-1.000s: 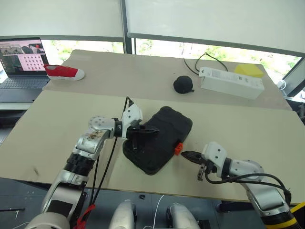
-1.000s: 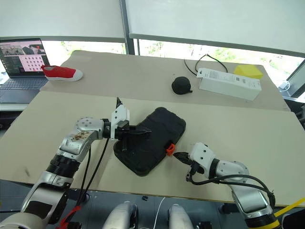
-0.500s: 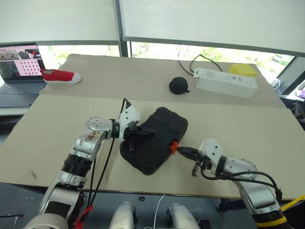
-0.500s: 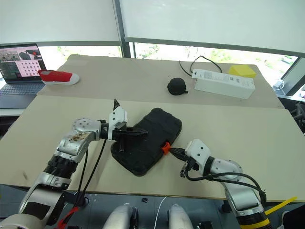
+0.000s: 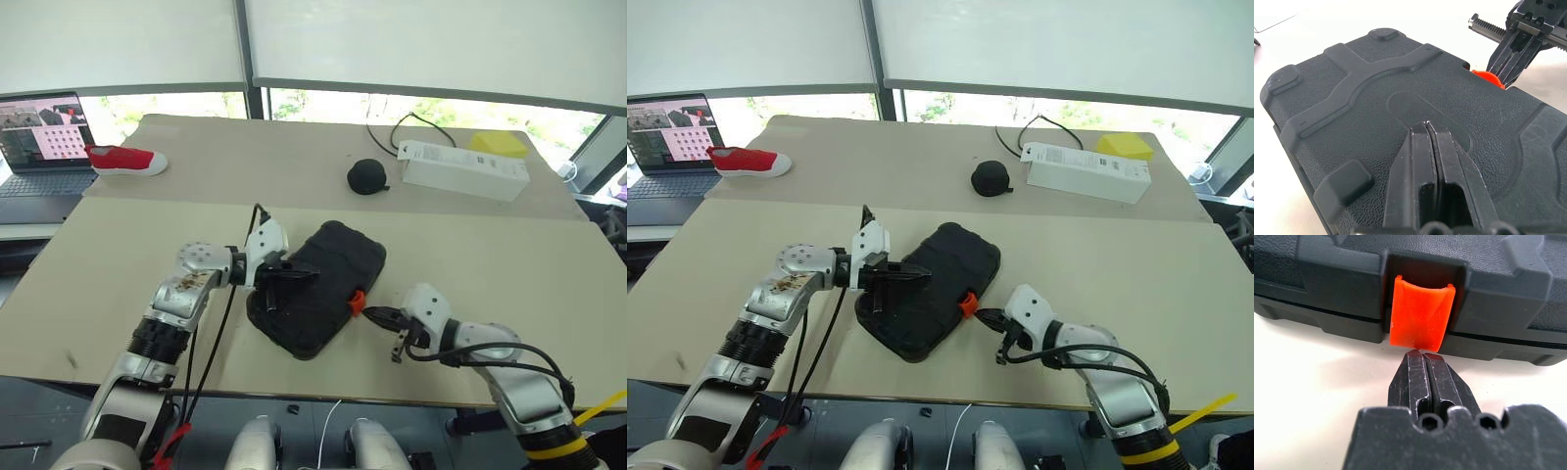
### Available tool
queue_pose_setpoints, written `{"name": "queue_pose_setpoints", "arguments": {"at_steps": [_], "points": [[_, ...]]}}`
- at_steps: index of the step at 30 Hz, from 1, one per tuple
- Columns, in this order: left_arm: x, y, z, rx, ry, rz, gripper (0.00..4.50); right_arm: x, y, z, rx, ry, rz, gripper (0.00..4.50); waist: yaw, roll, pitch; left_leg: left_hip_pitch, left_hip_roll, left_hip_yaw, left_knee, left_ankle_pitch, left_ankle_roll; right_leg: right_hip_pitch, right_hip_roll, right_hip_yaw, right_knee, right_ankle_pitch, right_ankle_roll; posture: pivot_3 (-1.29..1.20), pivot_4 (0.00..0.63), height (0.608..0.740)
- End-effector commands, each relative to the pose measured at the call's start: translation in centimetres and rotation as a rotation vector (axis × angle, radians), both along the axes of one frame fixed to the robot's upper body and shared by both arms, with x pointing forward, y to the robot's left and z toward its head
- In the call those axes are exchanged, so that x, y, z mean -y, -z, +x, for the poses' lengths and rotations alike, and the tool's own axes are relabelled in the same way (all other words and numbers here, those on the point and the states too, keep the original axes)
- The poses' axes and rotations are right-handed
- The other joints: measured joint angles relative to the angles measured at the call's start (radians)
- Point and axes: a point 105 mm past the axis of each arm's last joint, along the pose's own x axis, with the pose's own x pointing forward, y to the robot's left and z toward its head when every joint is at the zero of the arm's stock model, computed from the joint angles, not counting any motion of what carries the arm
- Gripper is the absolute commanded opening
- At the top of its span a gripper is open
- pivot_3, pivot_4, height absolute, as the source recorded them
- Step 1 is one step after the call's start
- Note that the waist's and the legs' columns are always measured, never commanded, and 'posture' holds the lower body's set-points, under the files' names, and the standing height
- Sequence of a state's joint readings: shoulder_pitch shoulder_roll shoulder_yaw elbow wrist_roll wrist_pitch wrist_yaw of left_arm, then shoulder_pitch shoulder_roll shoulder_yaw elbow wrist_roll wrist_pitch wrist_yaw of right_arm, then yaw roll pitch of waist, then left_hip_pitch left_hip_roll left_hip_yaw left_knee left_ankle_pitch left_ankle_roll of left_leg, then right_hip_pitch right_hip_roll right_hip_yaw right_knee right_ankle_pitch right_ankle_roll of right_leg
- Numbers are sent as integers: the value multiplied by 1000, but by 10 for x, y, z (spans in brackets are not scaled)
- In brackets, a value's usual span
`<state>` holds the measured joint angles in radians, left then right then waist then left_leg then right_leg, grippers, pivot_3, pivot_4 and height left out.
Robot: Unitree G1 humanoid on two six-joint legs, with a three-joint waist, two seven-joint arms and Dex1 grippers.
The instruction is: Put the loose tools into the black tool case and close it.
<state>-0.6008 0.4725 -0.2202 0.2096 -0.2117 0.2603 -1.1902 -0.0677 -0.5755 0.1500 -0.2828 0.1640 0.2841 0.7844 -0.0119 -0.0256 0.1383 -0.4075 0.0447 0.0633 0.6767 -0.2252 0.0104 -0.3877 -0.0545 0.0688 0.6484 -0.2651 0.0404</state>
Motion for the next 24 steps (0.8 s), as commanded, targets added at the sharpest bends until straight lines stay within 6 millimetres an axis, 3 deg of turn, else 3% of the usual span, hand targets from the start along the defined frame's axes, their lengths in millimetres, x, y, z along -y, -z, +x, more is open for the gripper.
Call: {"name": "queue_pose_setpoints", "arguments": {"at_steps": [1, 15, 24], "points": [[1, 38, -10, -122, -1, 72, 72, -11, -14, 1, 48, -41, 23, 0, 0, 0, 0, 0, 0, 0, 0, 0, 0, 0, 0, 0, 0, 0, 0, 0, 150, 740], [0, 51, -17, -171, -2, 114, 72, -30, -30, 3, 2, -97, -4, 0, -1, 1, -1, 0, 0, 0, 0, 0, 0, 0, 0, 0, 0, 0, 0, 0, 150, 740], [0, 56, -20, -192, -5, 116, 72, -50, -45, 19, -15, -113, -12, 0, -9, 1, -1, 1, 2, 0, -1, 0, 0, -1, 1, 0, 0, -1, -1, 0, 150, 740]]}}
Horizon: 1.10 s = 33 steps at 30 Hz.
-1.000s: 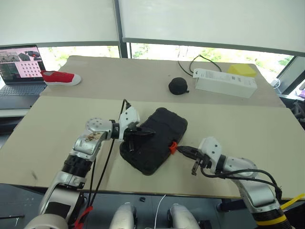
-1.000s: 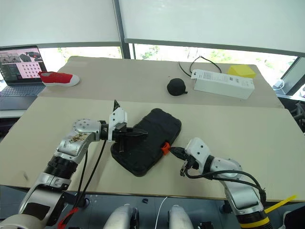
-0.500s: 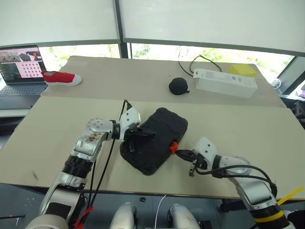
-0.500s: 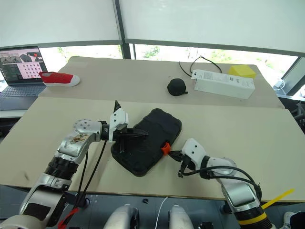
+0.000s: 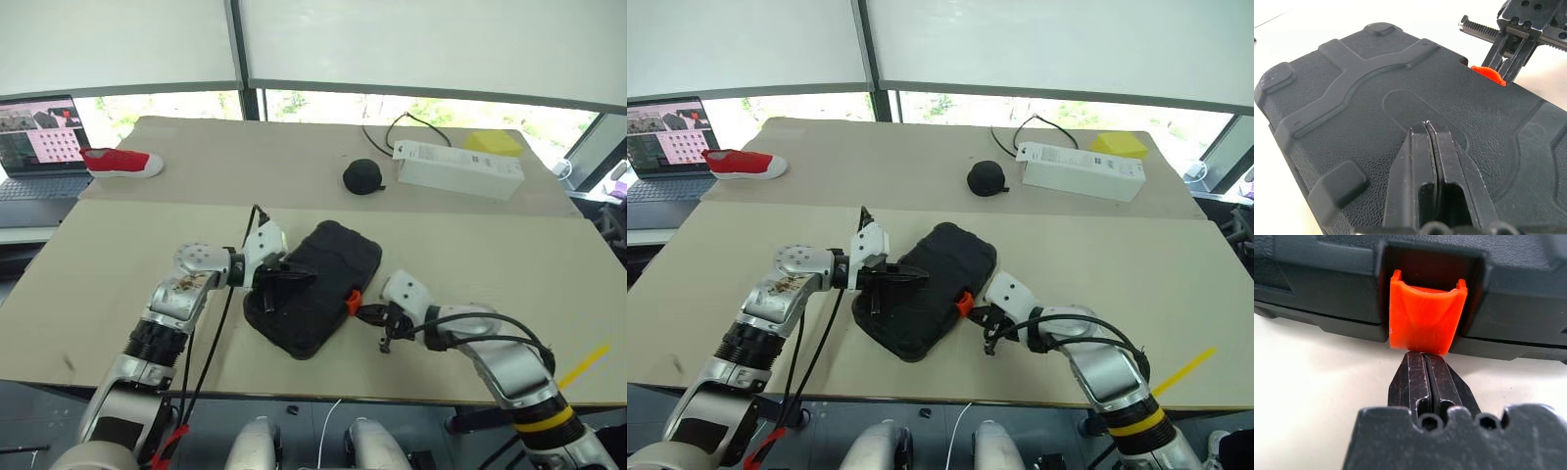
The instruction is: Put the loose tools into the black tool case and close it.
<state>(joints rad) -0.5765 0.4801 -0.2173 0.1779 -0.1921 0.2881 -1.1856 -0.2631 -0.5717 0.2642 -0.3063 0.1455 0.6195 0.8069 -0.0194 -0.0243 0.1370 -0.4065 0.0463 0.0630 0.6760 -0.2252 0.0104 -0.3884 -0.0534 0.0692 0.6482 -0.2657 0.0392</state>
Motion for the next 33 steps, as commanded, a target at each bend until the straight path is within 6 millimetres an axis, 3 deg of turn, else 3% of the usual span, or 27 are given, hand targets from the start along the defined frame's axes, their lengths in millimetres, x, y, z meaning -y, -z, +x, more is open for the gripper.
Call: {"name": "queue_pose_setpoints", "arguments": {"at_steps": [1, 9, 18, 23, 33], "points": [[2, 51, -17, -180, 8, 91, 72, -31, -46, 6, 134, -91, 98, 0, -1, 0, 0, 0, 0, 0, 0, 0, 0, 0, 0, 0, 0, 0, 0, 0, 150, 740], [2, 55, -19, -194, 5, 91, 72, -40, -48, 4, 73, -112, 75, 0, -10, 0, 0, 1, 2, 0, 0, 0, 0, 0, 2, 1, 0, 0, -1, 0, 150, 740], [-3, 56, -20, -198, -9, 93, 72, 7, -28, -8, 15, -56, -35, 0, -9, 1, -3, 1, 2, 0, -4, 0, 0, 0, 2, 1, -1, -1, -2, 0, 150, 740], [-4, 57, -21, -202, -10, 99, 72, 4, -36, -4, 62, -49, 3, 0, -9, 2, -3, 3, 1, 0, -6, 0, 0, 0, 1, 1, -2, -1, -2, 0, 150, 740], [-7, 57, -20, -200, -16, 109, 72, -10, -34, 4, 84, -70, 29, 0, -11, 2, -4, 3, 2, 0, -7, 0, 0, 0, 2, 2, -2, -1, -2, 0, 150, 740]]}}
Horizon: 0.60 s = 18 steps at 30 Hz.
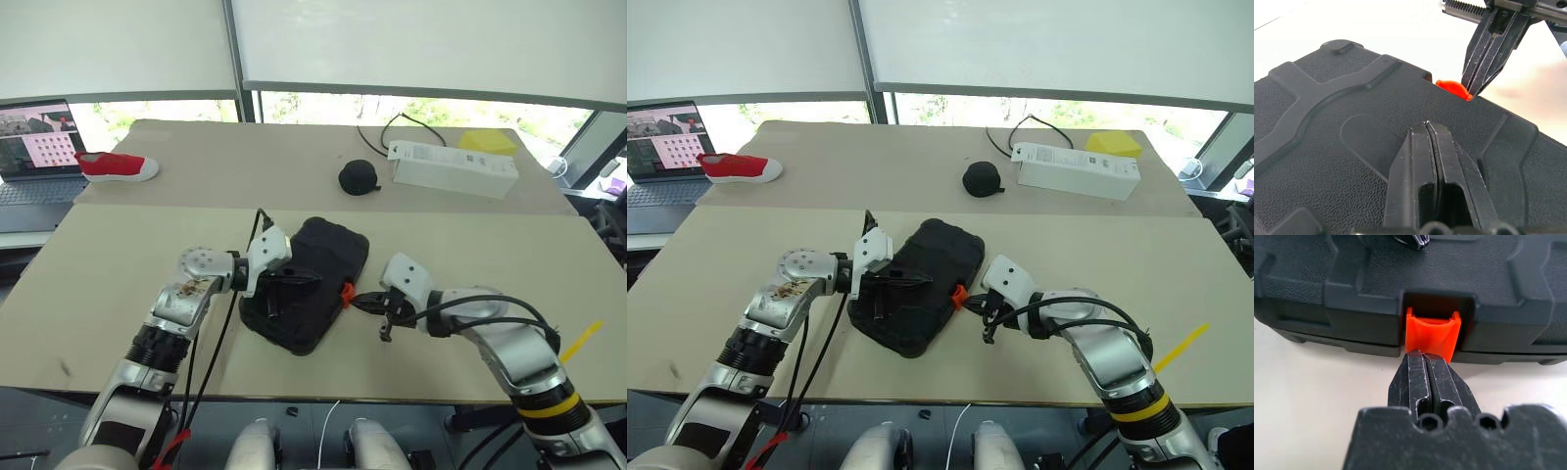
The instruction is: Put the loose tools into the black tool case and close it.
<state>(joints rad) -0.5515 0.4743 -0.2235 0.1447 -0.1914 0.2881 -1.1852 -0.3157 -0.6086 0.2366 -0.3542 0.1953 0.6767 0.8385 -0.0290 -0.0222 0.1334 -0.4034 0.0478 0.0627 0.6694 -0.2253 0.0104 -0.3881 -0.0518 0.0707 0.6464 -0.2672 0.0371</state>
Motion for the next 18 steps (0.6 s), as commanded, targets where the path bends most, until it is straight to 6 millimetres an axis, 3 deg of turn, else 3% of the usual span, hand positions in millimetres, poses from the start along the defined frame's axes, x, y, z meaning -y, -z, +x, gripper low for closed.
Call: {"name": "queue_pose_setpoints", "arguments": {"at_steps": [1, 18], "points": [[-12, 54, -14, -200, -35, 116, 72, -13, -12, 1, 64, -45, 29, 0, -3, 0, 0, 0, 0, 0, 0, 0, 0, 0, 0, 0, 0, 0, 0, 0, 150, 740], [-19, 59, -14, -225, -65, 124, 72, -42, -19, 5, 44, -85, 173, 0, -19, -1, -1, 10, 3, -4, -7, 0, 0, 1, 8, 7, 0, -3, 1, 0, 150, 740]]}}
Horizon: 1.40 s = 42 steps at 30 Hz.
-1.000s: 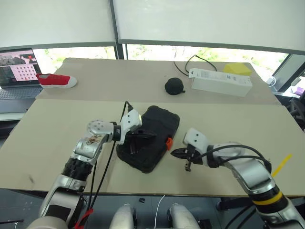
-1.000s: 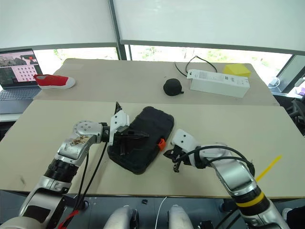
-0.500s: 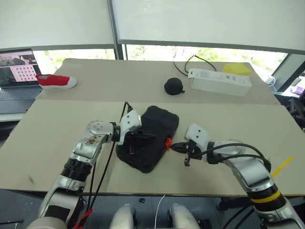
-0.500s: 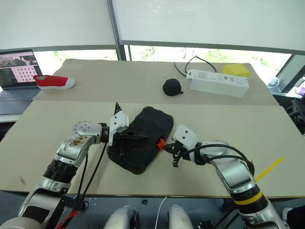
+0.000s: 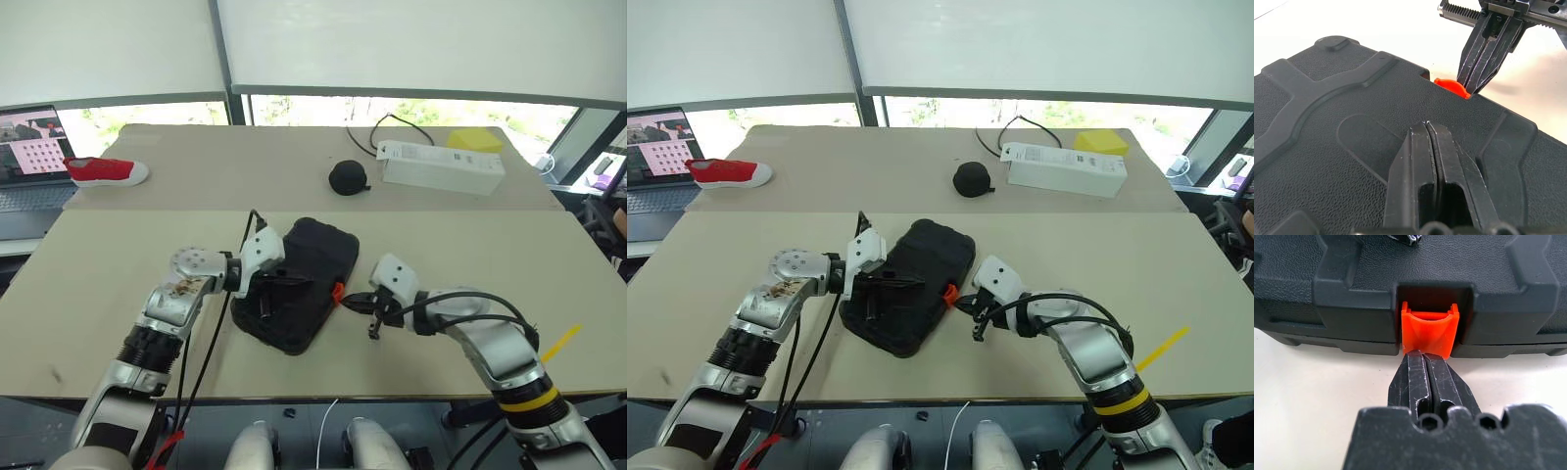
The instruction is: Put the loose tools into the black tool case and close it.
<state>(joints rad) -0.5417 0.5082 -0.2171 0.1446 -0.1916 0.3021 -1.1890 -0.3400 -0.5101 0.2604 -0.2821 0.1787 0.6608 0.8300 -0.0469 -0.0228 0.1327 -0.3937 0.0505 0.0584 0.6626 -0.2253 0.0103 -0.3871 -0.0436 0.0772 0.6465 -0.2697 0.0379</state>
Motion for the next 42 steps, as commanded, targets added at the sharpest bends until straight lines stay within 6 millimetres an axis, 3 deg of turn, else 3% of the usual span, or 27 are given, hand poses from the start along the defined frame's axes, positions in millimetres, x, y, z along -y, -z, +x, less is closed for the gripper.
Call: {"name": "queue_pose_setpoints", "arguments": {"at_steps": [1, 10, 14, 17, 20, 21, 22, 25, 30, 34, 42], "points": [[-9, 56, -15, -211, -44, 93, 72, -24, -25, -1, 68, -73, 118, 0, -2, -1, 0, 1, 0, 0, -1, 0, 0, 0, 1, 1, 0, 0, 0, 0, 150, 740], [-14, 58, -16, -219, -67, 91, 72, -28, -14, 5, 48, -71, 131, 0, -7, -1, -1, 6, -1, -1, -4, 0, 0, -1, 4, 10, 0, 0, 0, 0, 150, 740], [-16, 58, -15, -213, -82, 86, 72, -32, -19, 6, 72, -87, 160, 0, -8, -1, 0, 6, -1, -1, -4, 0, 0, -1, 5, 12, 0, 0, 0, 0, 150, 740], [-19, 41, -14, -185, -94, -19, 72, -20, -21, -1, 88, -99, 143, 0, -11, 0, 0, 5, -1, 0, -5, 0, 0, -2, 5, 13, 0, 0, 0, 0, 150, 740], [-27, 17, -17, -103, -89, -138, 716, 0, -23, -8, 87, -83, 145, 0, -18, -1, 1, 4, -1, 1, -7, 0, 0, -4, 5, 16, 0, 0, 0, 0, 150, 740], [-32, 10, -17, -71, -94, -168, 1267, 7, -23, -10, 79, -72, 153, 288, -19, -1, 1, 4, -1, 1, -8, 0, 0, -4, 4, 16, 0, 0, 0, 0, 150, 740], [-39, 3, -18, -47, -106, -191, 1517, 14, -25, -14, 92, -73, 158, 582, -19, -2, 1, 4, -1, 1, -11, 0, 0, -4, 4, 17, -1, 0, 0, 0, 150, 740], [-80, -17, -22, 46, -226, -209, 2691, 47, -24, -24, 131, -58, 117, 1507, -16, -6, 4, 4, -1, 1, -17, 0, 0, -6, 3, 17, -4, -1, 1, 0, 150, 740], [-127, -17, -34, 118, -400, -136, 4500, 86, -21, -27, 221, -22, 63, 3278, -18, -9, 7, -7, -2, 2, -19, -1, -1, -19, 1, 18, -5, 3, -6, 0, 150, 740], [-178, 8, -62, 157, -572, 24, 4500, 114, -31, -36, 327, -87, 160, 4433, -16, -10, 8, -8, -2, 3, -19, -2, -4, -18, -1, 18, -8, 3, -6, 0, 150, 740], [-196, 18, -79, 211, -692, 32, 4500, 135, -32, -24, 355, -63, 122, 4433, 21, -19, 17, -10, -1, 4, -17, -4, -4, -19, -4, 15, -9, 3, -6, 0, 150, 740]]}}
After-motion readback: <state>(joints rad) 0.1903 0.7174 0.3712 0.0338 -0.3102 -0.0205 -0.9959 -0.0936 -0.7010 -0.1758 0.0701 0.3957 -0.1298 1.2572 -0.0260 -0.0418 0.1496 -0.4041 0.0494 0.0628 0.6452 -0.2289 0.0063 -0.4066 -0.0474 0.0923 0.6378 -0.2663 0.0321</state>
